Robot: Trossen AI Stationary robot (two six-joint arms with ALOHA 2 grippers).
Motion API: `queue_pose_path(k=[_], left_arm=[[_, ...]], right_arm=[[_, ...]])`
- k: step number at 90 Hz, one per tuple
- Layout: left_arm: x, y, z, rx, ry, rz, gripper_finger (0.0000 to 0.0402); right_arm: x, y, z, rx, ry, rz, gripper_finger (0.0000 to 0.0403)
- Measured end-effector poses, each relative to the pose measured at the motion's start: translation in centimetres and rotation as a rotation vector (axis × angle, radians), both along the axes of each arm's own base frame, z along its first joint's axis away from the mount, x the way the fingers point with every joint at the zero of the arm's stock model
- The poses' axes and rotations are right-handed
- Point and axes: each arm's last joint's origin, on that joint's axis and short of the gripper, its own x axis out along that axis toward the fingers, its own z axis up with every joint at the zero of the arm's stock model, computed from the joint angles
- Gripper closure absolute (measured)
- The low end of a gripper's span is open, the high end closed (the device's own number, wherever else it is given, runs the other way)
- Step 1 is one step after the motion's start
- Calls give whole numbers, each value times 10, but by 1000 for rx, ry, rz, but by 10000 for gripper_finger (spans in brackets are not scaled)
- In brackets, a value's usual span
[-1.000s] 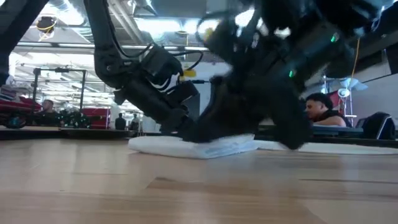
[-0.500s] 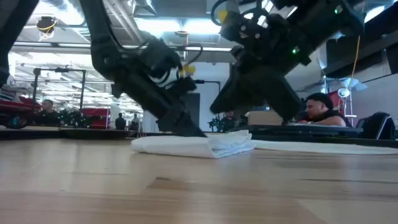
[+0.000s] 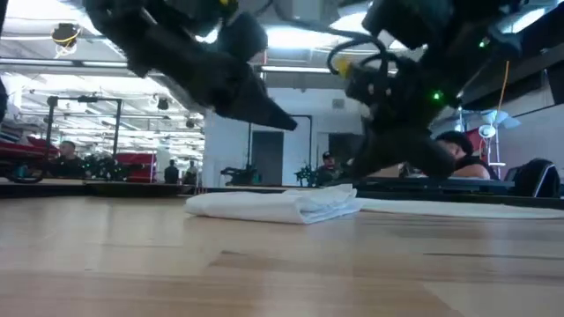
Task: Set table place
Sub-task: Fold the white table napkin
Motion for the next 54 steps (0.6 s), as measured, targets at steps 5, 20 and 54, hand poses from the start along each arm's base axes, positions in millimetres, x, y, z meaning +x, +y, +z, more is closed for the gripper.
queue_pose_path(k=[5, 20, 54], left_arm=[[-3, -11, -5, 7, 48, -4, 402], [-5, -26, -24, 1, 130, 19, 402], [-2, -42, -65, -56, 234, 46, 402]], right_arm=[[-1, -5, -2, 2, 13, -12, 403], [3, -18, -1, 17, -4, -36, 403], [9, -39, -4, 79, -3, -49, 403]])
